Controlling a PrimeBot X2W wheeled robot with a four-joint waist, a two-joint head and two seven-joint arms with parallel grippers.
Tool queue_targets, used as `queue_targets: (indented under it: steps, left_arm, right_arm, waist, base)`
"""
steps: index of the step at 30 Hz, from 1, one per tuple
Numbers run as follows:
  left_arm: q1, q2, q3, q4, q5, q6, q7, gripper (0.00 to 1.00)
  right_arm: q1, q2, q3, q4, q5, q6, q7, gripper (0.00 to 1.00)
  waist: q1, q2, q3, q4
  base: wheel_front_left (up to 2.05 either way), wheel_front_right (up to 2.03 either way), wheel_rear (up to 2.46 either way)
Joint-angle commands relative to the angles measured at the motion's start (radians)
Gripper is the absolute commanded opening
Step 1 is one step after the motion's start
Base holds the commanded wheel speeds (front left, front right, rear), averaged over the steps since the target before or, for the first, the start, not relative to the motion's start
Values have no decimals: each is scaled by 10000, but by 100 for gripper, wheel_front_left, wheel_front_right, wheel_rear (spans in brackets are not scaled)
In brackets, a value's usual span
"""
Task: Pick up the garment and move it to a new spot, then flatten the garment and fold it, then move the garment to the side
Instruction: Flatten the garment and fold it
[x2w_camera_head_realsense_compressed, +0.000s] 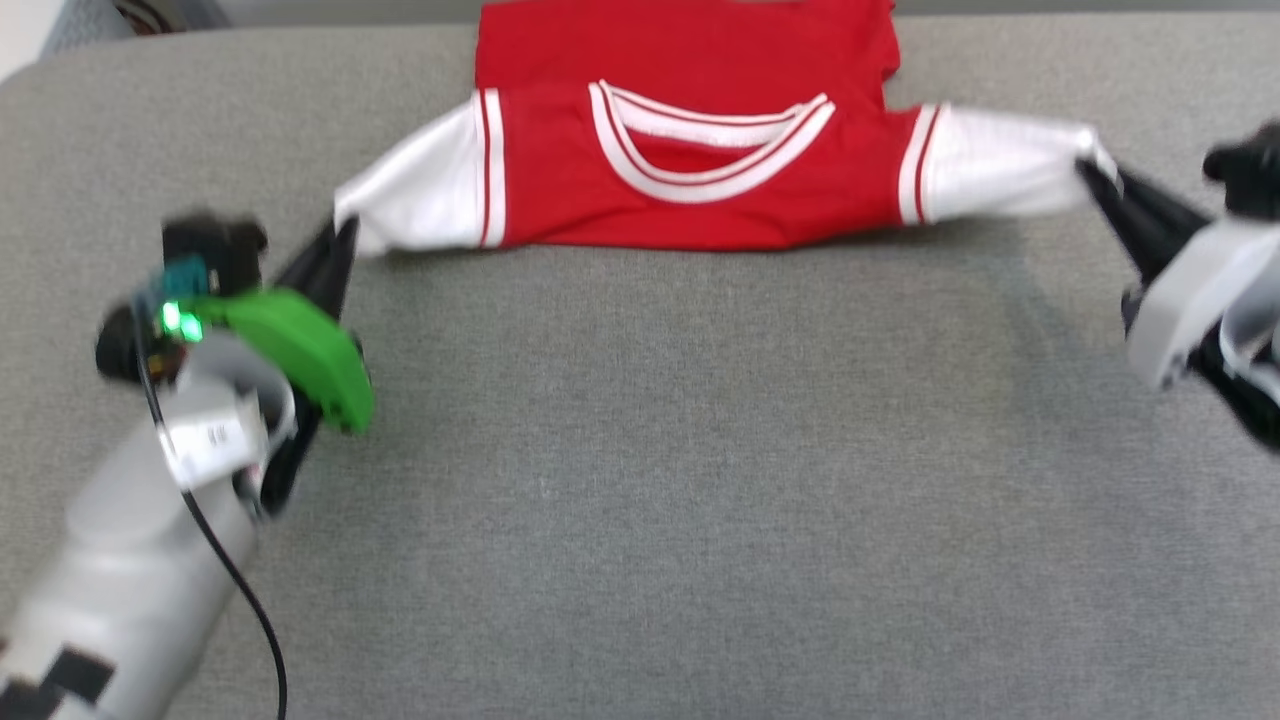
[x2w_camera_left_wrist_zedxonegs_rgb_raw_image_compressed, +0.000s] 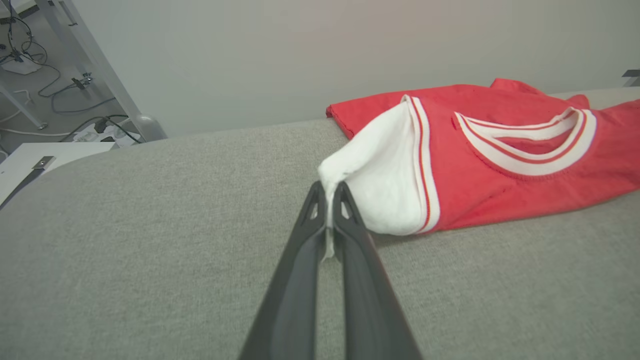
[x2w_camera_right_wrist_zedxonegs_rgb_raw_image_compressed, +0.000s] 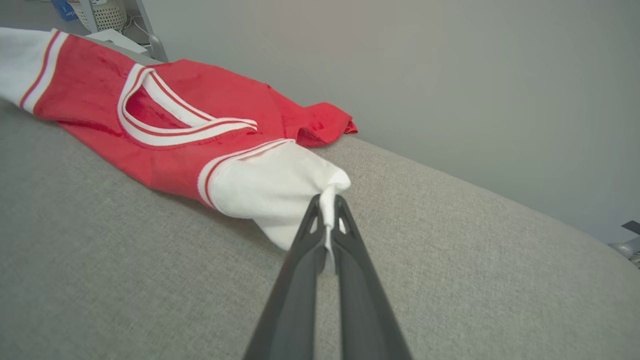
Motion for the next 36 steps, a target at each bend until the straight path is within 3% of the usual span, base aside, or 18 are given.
queue_targets:
  steps: [1, 8, 11, 12, 16, 26, 29, 30, 36]
  left_arm:
    - [729, 183, 143, -328, -150, 267, -62, 0]
    - [3864, 668, 59, -1899, -490, 1031, -66, 0]
    - [4786, 784, 184, -2367, -774, 1379, -66, 0]
    - [5622, 876, 180, -2740, -872, 1701, -67, 0]
    - [6589, 907, 500, -3209, -1079, 2101, -67, 0]
    - [8020, 971, 934, -3985, -914, 2551, -68, 0]
    - [7886, 908, 1013, -4236, -667, 2562, -68, 0]
    - [7845, 881, 1022, -4303, -606, 2571, -68, 0]
    - [7450, 757, 1127, -4791, -75, 2738, -68, 0]
  right_arm:
    - [605, -141, 76, -219, 138, -7, -77, 0]
    - [3409, -744, -191, -790, 528, -7, -114, 0]
    - [4421, -852, -561, -829, 669, -7, -136, 0]
    - [5530, -949, -1056, -807, 784, -7, -157, 0]
    - [6846, -1054, -1715, -985, 817, -7, -172, 0]
    - [9422, -1165, -3141, -1872, 582, -7, 451, 0]
    - [9567, -1053, -3698, -2203, 348, -7, 916, 49]
    - [9565, -1040, -3871, -2339, 265, -7, 1053, 100]
    - [9233, -1328, -5452, -3602, -374, -7, 1981, 100]
  waist:
    - [1, -1, -870, -15]
    - [1, -1, -1743, 12]
    - [1, -1, -2054, 9]
    - [1, -1, -2313, 66]
    - [1, -1, -2494, 52]
    - [1, -1, -2496, 146]
    - [1, -1, -2393, 209]
    - [1, -1, -2361, 231]
    - [1, -1, -2006, 447]
  base:
    - [0, 0, 0]
    - [0, 0, 0]
    - [0, 0, 0]
    - [0, 0, 0]
    - [0, 0, 0]
    - [0, 0, 0]
    - [0, 0, 0]
    - [0, 0, 0]
    - [0, 0, 0]
